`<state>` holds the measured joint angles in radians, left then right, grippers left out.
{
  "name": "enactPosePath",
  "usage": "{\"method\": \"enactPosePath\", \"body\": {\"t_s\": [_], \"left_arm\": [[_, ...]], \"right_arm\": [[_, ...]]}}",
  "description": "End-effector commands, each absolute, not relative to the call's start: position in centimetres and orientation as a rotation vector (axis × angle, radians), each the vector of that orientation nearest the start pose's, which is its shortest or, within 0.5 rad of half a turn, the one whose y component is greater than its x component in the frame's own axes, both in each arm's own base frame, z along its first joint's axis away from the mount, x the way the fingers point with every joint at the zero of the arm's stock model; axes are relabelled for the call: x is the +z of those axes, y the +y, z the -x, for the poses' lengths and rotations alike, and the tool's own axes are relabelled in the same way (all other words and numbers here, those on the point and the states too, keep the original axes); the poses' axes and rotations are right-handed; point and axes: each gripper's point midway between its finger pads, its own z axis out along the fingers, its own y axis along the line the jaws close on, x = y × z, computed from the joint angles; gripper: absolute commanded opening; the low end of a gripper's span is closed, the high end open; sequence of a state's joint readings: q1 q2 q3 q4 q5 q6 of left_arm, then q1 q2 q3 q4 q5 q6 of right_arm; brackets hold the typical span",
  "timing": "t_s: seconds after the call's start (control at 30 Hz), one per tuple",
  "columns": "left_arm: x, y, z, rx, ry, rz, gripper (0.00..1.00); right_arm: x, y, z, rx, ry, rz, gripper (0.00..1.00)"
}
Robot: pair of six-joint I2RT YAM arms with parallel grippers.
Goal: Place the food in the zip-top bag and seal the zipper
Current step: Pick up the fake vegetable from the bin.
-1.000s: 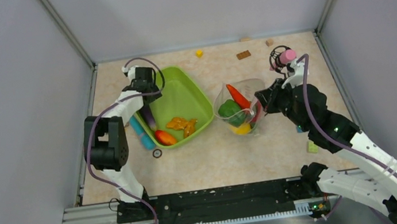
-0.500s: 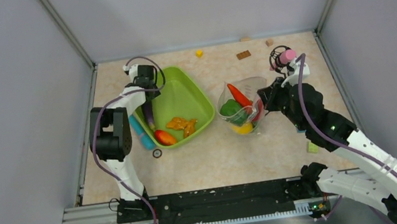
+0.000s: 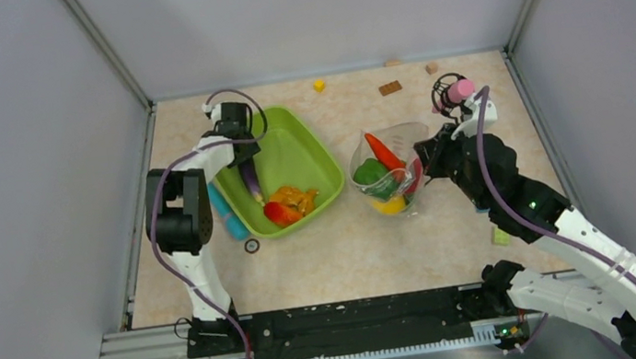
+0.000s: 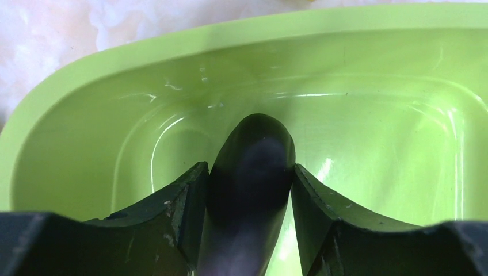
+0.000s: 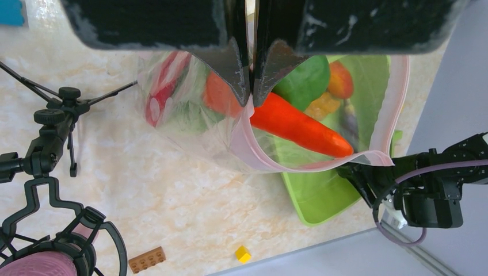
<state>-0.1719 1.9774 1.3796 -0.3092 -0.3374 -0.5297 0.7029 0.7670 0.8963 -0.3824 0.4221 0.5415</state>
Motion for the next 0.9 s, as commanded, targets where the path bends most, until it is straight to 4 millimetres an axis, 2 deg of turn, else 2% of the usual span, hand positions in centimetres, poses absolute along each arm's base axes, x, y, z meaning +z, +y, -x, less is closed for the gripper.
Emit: {"method": "enactPosePath", "body": {"t_s": [0.0, 0.13, 0.2, 0.3, 0.4, 0.47, 0.5, 0.57, 0.67, 0.77, 0.8, 0.87], "left_arm": [[8.7, -5.5, -49.1, -0.003, 2.294, 0.561, 0.00], [14.3, -6.9, -48.7, -0.152, 2.173, 0.521, 0.00], [18.3, -7.8, -48.0, -0.232, 2.087, 0.489, 0.00], [26.0, -9.9, -46.1, -0.360, 1.881, 0.354, 0.00], [34.9, -13.6, -42.4, -0.545, 1.598, 0.159, 0.00], [40.9, -16.3, -38.4, -0.661, 1.394, 0.009, 0.00], [42.9, -17.6, -36.6, -0.696, 1.321, -0.049, 0.00], [46.1, -19.8, -33.3, -0.753, 1.201, -0.156, 0.00], [49.5, -23.1, -28.5, -0.876, 1.038, -0.323, 0.00], [51.8, -25.2, -24.9, -0.967, 0.910, -0.446, 0.00], [52.3, -25.8, -23.8, -0.991, 0.869, -0.478, 0.00], [52.9, -26.6, -21.7, -1.041, 0.788, -0.534, 0.00]], "right_arm": [[30.6, 14.5, -25.9, 0.502, 1.766, -0.169, 0.00], [30.7, 15.0, -25.7, 0.532, 1.770, -0.154, 0.00], [30.9, 15.6, -25.4, 0.571, 1.782, -0.143, 0.00], [30.9, 16.4, -24.9, 0.620, 1.812, -0.122, 0.00], [30.6, 17.1, -24.4, 0.656, 1.854, -0.099, 0.00], [30.4, 17.7, -24.1, 0.682, 1.890, -0.083, 0.00], [30.4, 18.1, -23.9, 0.699, 1.903, -0.075, 0.00], [30.6, 18.9, -23.5, 0.741, 1.926, -0.055, 0.00], [31.4, 20.5, -22.9, 0.815, 1.961, 0.014, 0.00], [32.7, 22.1, -21.8, 0.894, 2.004, 0.100, 0.00], [33.5, 22.6, -21.5, 0.923, 2.010, 0.126, 0.00], [33.9, 23.5, -21.0, 0.966, 2.046, 0.170, 0.00]]}}
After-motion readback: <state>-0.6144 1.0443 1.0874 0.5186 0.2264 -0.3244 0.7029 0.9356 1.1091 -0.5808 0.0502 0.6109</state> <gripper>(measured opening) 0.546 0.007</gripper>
